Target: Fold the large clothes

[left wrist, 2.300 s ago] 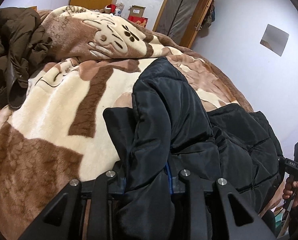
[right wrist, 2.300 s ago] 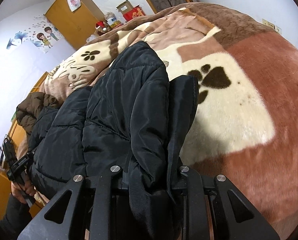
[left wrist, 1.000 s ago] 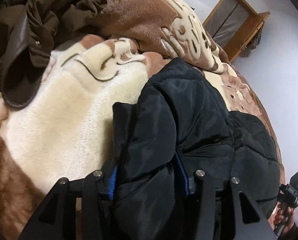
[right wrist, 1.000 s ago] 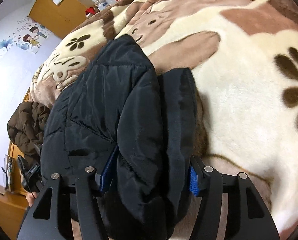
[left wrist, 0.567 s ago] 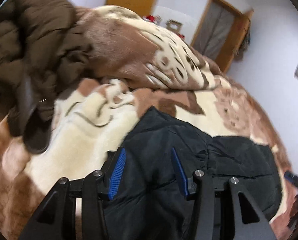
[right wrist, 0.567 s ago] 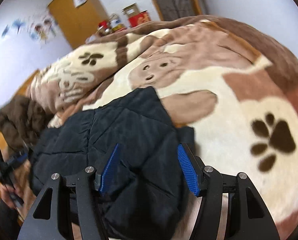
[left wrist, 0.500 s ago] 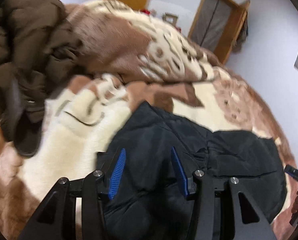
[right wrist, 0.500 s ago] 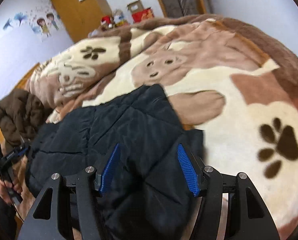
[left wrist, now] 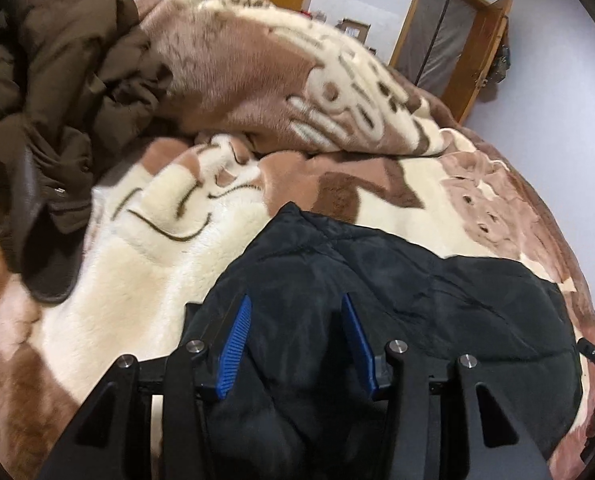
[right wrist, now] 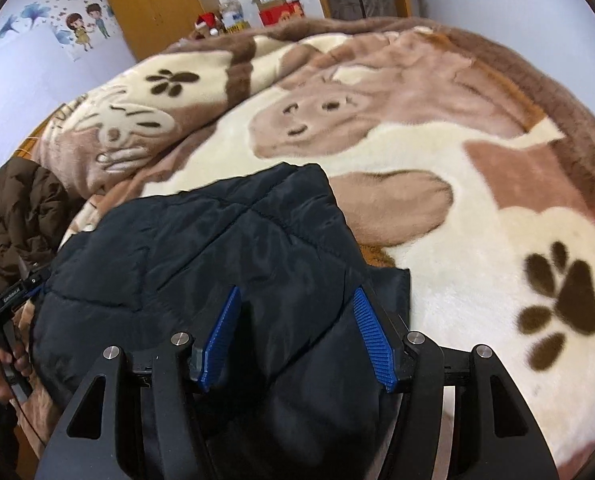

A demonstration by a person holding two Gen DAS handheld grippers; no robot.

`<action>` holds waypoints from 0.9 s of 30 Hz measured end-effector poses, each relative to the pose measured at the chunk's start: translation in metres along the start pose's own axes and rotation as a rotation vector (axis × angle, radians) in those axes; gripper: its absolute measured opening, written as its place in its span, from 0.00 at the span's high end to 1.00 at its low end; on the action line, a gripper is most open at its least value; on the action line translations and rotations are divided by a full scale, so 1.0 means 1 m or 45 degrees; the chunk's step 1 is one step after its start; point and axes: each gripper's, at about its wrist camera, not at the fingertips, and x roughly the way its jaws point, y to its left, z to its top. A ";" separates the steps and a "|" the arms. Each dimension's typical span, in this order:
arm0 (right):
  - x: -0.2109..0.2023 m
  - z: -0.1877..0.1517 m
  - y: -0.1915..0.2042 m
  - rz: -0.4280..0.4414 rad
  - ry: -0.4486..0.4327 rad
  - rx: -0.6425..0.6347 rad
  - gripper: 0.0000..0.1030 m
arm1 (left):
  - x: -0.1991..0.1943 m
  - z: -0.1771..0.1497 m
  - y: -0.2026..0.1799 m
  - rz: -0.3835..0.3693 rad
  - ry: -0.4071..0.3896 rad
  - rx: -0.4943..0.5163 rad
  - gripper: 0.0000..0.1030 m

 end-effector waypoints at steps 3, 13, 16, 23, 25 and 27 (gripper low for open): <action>-0.033 -0.019 0.009 -0.002 -0.049 -0.002 0.42 | -0.034 -0.016 -0.010 -0.024 -0.036 0.001 0.52; -0.134 -0.099 0.039 -0.013 -0.131 -0.064 0.42 | -0.145 -0.107 -0.071 -0.008 -0.017 0.048 0.52; -0.159 -0.119 0.046 -0.011 -0.145 -0.101 0.42 | -0.173 -0.131 -0.086 -0.016 -0.008 0.047 0.52; -0.206 -0.165 0.062 -0.002 -0.174 -0.188 0.42 | -0.227 -0.177 -0.112 -0.005 -0.039 0.063 0.51; -0.215 -0.177 0.066 -0.002 -0.176 -0.218 0.42 | -0.237 -0.188 -0.116 0.004 -0.031 0.077 0.51; -0.221 -0.186 0.070 -0.006 -0.177 -0.240 0.42 | -0.244 -0.199 -0.118 0.004 -0.014 0.073 0.51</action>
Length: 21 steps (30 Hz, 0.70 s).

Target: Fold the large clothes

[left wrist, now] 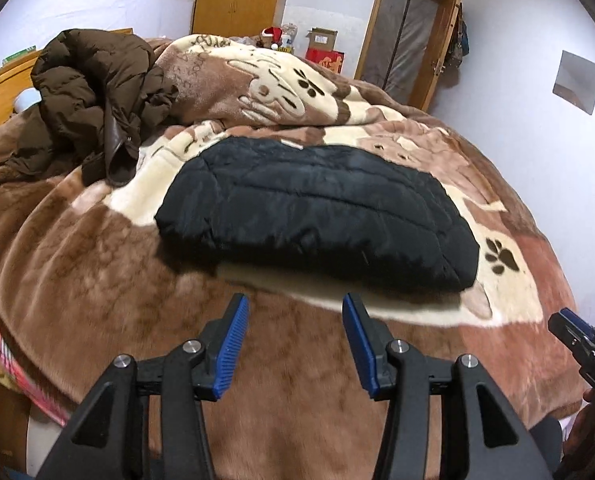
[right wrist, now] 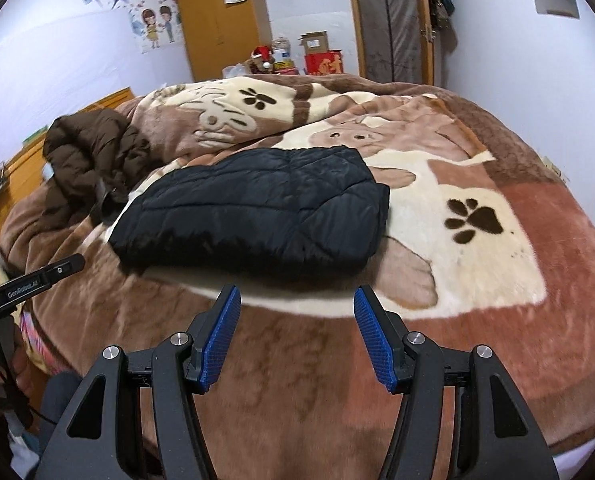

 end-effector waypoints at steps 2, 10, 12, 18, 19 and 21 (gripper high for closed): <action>-0.006 -0.006 0.006 0.003 0.000 -0.027 0.42 | -0.006 -0.008 -0.001 -0.005 0.015 -0.003 0.50; -0.012 -0.021 0.016 -0.003 0.018 -0.074 0.42 | -0.024 -0.025 -0.007 0.039 -0.018 0.051 0.50; -0.012 -0.021 0.017 -0.004 0.021 -0.072 0.42 | -0.023 -0.026 -0.006 0.049 -0.015 0.056 0.50; -0.008 -0.023 0.020 0.008 0.042 -0.083 0.42 | -0.017 -0.029 -0.007 0.072 0.020 0.078 0.50; -0.007 -0.024 0.020 0.008 0.047 -0.084 0.42 | -0.016 -0.030 -0.008 0.074 0.022 0.085 0.50; -0.006 -0.024 0.020 0.008 0.051 -0.085 0.42 | -0.015 -0.030 -0.010 0.074 0.027 0.097 0.50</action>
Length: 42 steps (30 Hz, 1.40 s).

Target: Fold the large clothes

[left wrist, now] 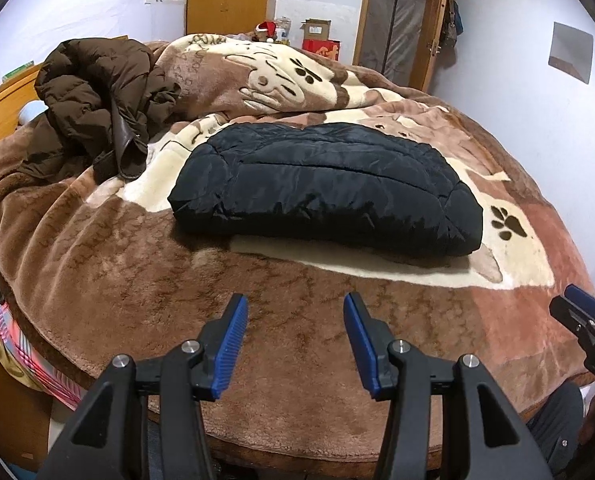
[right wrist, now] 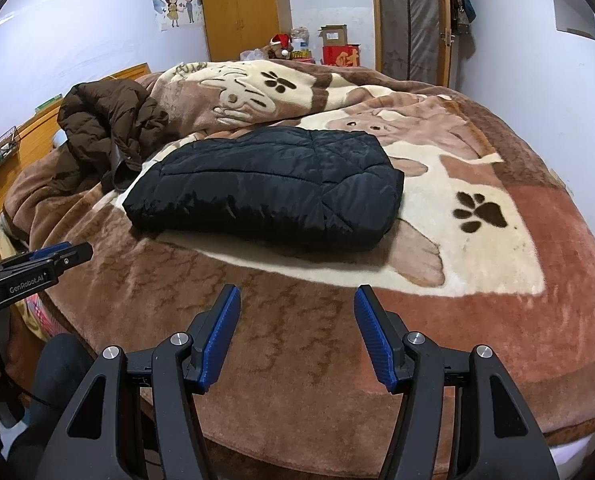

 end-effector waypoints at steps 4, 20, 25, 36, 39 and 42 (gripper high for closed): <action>0.002 0.001 0.000 0.004 0.006 -0.001 0.42 | 0.001 0.000 -0.001 0.000 0.007 -0.003 0.50; 0.005 -0.001 0.000 0.003 0.026 0.005 0.42 | 0.009 -0.004 0.005 0.006 0.049 -0.030 0.50; 0.005 -0.001 0.000 0.004 0.026 0.005 0.42 | 0.007 -0.004 0.006 0.001 0.044 -0.042 0.50; 0.005 -0.002 0.000 0.002 0.029 0.005 0.42 | -0.001 -0.004 0.002 0.030 0.013 -0.017 0.50; 0.005 -0.002 0.000 0.001 0.028 0.003 0.42 | -0.002 -0.004 0.002 0.025 0.013 -0.021 0.50; 0.005 -0.002 0.000 0.005 0.030 0.007 0.42 | -0.002 -0.004 0.001 0.028 0.012 -0.020 0.49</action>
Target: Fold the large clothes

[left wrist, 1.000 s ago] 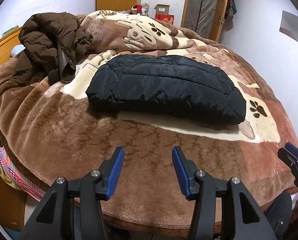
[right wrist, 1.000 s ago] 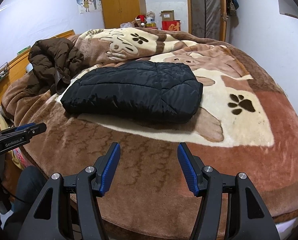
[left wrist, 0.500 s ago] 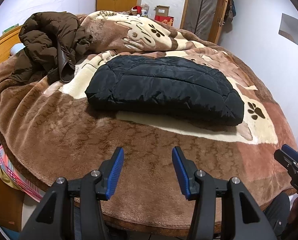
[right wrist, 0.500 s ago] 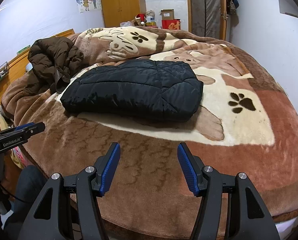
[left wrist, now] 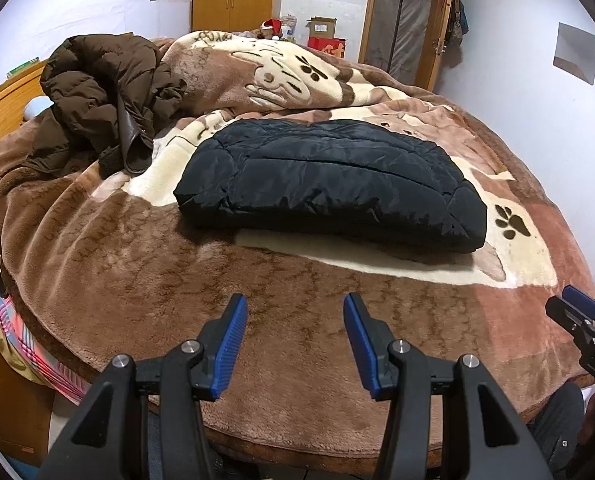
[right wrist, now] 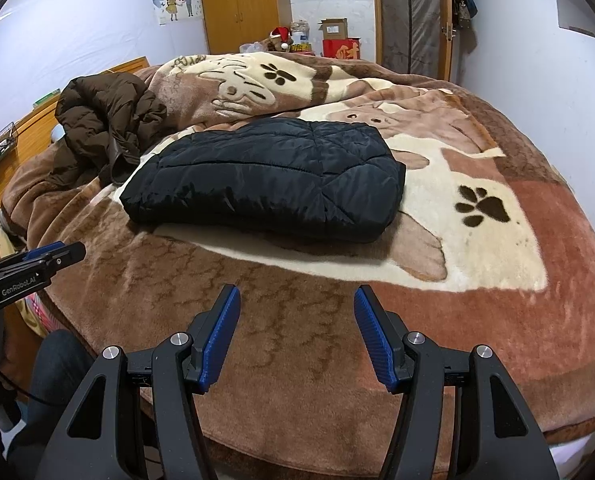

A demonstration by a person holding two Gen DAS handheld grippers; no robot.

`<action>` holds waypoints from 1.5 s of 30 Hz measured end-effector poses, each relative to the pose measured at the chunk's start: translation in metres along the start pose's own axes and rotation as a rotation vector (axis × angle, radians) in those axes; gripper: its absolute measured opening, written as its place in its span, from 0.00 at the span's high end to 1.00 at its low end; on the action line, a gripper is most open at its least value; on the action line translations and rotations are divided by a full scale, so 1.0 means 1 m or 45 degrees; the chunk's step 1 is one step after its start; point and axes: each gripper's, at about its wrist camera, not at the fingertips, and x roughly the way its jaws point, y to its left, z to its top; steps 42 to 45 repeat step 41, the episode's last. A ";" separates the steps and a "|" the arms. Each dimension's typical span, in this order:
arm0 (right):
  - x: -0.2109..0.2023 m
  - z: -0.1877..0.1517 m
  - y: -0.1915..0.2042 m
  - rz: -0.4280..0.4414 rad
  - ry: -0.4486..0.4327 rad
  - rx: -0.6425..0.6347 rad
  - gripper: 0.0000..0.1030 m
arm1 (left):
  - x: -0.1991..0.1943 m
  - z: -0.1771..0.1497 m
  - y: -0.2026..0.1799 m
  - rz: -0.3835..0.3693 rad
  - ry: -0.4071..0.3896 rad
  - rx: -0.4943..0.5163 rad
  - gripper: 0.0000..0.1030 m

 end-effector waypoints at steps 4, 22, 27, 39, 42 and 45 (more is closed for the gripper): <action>0.000 0.000 0.000 -0.001 -0.002 -0.002 0.42 | -0.002 0.000 0.000 -0.013 -0.002 -0.011 0.50; 0.000 -0.001 0.001 -0.004 0.003 -0.001 0.42 | -0.002 -0.002 -0.002 -0.018 0.005 -0.028 0.50; 0.000 -0.001 0.001 -0.004 0.002 -0.003 0.42 | 0.000 0.000 -0.001 -0.009 0.005 -0.019 0.50; 0.001 -0.002 -0.003 -0.005 0.005 -0.004 0.42 | 0.003 -0.005 0.001 0.027 0.010 0.008 0.44; 0.001 -0.004 -0.006 -0.006 0.005 0.000 0.42 | 0.003 -0.005 0.001 0.026 0.011 0.007 0.44; 0.001 -0.004 -0.006 -0.006 0.005 0.000 0.42 | 0.003 -0.005 0.001 0.026 0.011 0.007 0.44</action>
